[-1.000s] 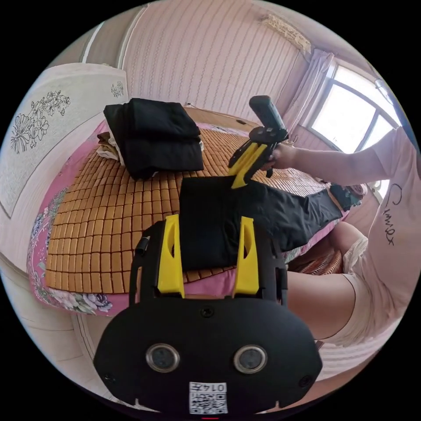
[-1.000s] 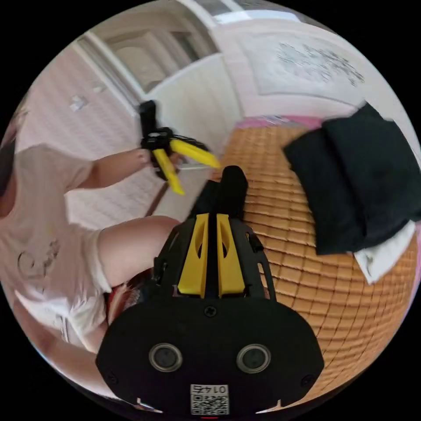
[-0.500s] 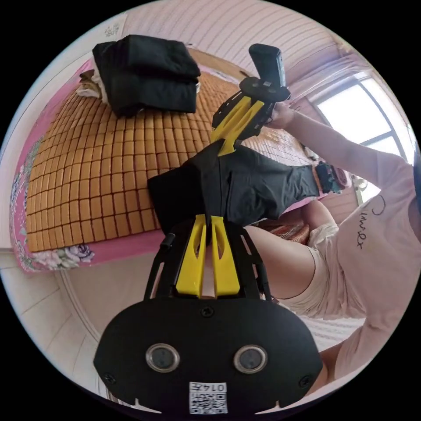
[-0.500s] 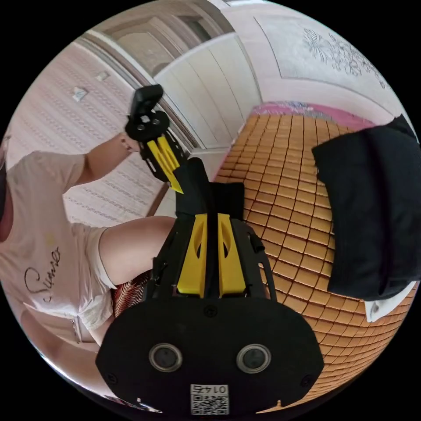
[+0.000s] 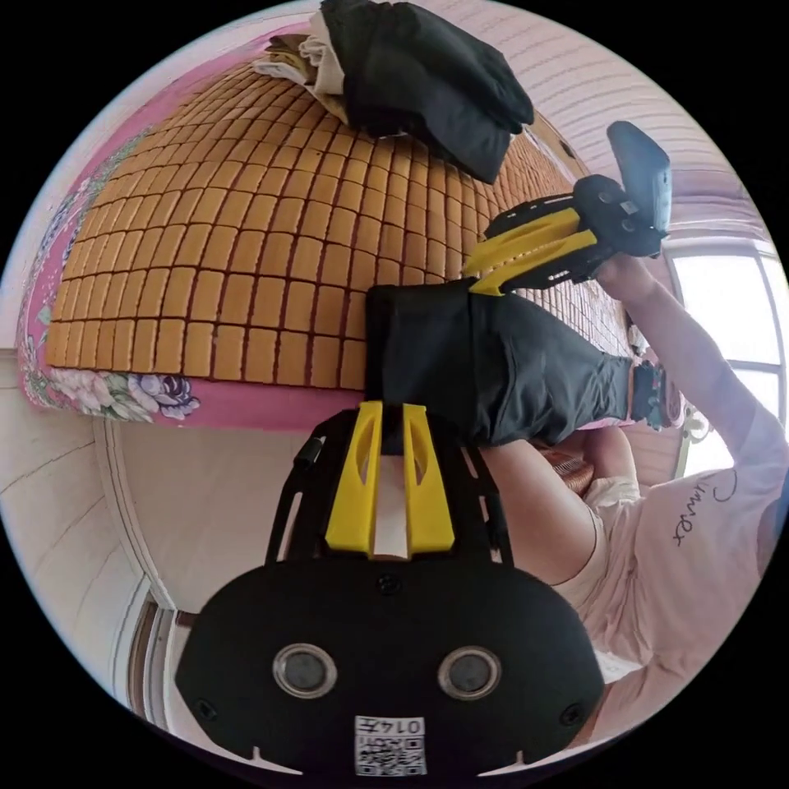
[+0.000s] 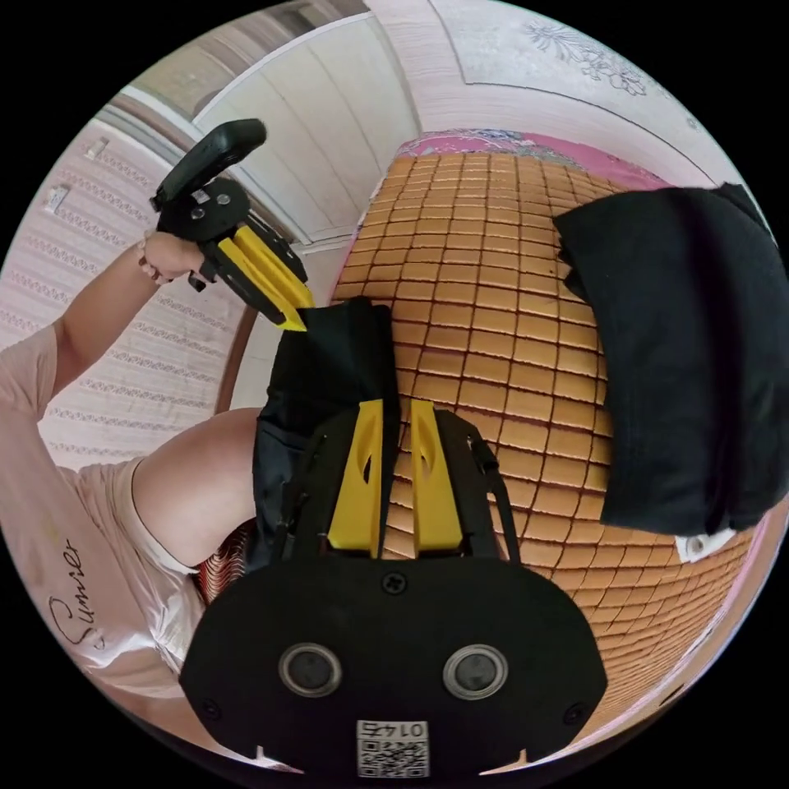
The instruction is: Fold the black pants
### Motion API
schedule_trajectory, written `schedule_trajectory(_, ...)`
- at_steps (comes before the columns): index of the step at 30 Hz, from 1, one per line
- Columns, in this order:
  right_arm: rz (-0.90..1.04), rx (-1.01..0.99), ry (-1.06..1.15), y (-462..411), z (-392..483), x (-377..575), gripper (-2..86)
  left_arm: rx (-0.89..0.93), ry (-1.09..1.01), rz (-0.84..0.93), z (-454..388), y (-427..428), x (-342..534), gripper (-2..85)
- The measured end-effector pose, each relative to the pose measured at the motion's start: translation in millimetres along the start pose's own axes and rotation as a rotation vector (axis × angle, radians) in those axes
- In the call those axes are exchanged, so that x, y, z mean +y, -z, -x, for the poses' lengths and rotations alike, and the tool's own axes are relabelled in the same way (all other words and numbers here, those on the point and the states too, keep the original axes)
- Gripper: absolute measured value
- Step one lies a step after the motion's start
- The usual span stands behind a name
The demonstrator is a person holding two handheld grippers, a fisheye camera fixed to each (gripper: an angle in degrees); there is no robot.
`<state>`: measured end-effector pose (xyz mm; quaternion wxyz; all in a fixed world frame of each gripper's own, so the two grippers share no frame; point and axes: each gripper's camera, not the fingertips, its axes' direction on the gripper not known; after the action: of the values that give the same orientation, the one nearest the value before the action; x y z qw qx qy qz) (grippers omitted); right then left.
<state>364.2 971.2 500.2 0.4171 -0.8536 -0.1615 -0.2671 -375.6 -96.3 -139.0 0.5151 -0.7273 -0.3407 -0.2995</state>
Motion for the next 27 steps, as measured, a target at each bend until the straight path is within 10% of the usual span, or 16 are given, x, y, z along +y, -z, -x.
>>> schedule_trajectory(12, -0.061, 0.493, -0.536, 94.1, 105.0, 296.8, -0.1, -0.188, -0.219, -0.273, -110.5, 2.6, 57.6, -0.4)
schedule_trajectory(20, 0.078, 0.357, -0.832, 65.3, 198.9, 411.9, -0.2, 0.236, -0.488, -0.241, -291.4, -136.7, 44.5, -0.8)
schedule_trajectory(27, -0.132, 0.443, -1.551, 103.0, 281.7, 616.2, 5.7, 0.047, -0.783, -0.062, -411.4, -222.8, 29.8, 4.0)
